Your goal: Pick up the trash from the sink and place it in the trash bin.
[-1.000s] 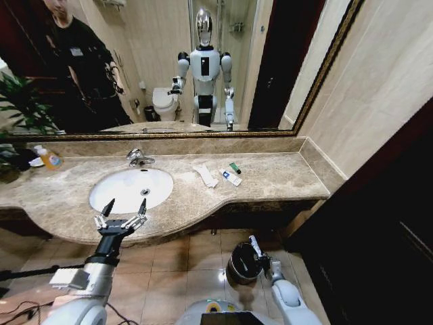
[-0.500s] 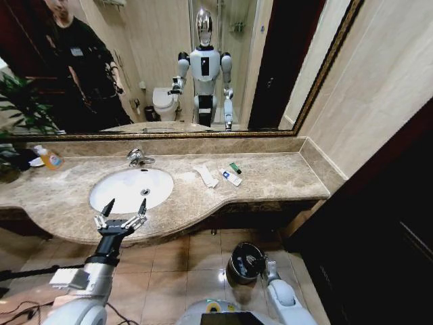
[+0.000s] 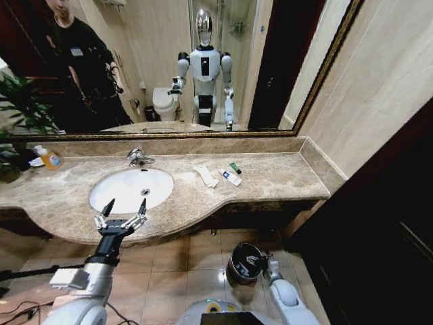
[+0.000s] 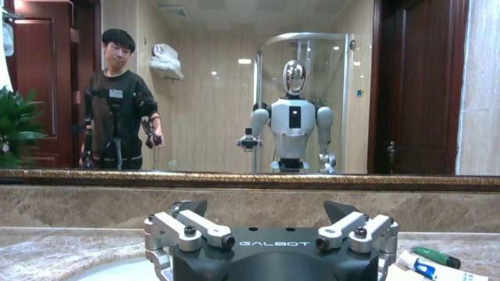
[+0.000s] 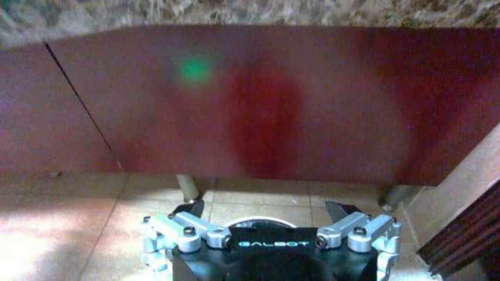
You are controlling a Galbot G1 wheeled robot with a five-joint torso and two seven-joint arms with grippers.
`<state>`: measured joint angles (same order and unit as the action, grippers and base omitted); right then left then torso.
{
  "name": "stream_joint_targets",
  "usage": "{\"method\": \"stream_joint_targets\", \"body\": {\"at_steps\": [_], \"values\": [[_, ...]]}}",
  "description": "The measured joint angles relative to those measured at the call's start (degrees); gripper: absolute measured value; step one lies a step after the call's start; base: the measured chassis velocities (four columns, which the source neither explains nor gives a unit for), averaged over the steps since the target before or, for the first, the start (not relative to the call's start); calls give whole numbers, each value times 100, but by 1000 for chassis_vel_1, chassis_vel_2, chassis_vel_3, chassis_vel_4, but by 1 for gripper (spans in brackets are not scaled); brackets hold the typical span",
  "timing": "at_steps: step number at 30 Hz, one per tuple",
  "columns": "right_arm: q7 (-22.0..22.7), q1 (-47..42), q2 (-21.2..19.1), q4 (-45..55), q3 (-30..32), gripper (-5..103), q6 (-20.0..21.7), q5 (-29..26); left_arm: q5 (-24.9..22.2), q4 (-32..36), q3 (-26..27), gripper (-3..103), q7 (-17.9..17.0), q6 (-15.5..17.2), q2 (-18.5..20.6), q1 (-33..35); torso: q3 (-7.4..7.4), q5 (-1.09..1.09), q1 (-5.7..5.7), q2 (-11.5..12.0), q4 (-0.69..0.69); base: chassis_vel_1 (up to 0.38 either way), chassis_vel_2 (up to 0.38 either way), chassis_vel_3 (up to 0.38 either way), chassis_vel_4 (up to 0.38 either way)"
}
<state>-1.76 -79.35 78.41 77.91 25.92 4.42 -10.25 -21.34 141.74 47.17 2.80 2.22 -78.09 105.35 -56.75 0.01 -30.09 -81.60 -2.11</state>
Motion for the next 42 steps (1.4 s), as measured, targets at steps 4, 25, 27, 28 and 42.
{"method": "stream_joint_targets", "body": {"at_steps": [4,25,27,28,42], "values": [[41,-263,-187,597,-2,100,8,-385,0,0,0,100,0,0,0,0,0,0,0,0,0,0,0,0,0],[958,-839,-1137,4978,-29,100,817,-1964,0,0,0,100,0,0,0,0,0,-1,1,0,0,0,0,0,0],[1197,-303,-1190,5092,-308,100,1098,-2194,0,0,0,100,0,0,0,0,0,-2,1,0,0,0,0,0,0],[1221,-70,-1211,5061,-444,100,1162,-2236,0,0,0,100,0,0,0,0,0,-1,1,0,0,0,0,0,0],[1122,2220,-1139,3497,-1910,100,1542,-2687,0,0,0,100,1,0,0,0,-1,-2,-1,0,0,0,0,0,0]]}}
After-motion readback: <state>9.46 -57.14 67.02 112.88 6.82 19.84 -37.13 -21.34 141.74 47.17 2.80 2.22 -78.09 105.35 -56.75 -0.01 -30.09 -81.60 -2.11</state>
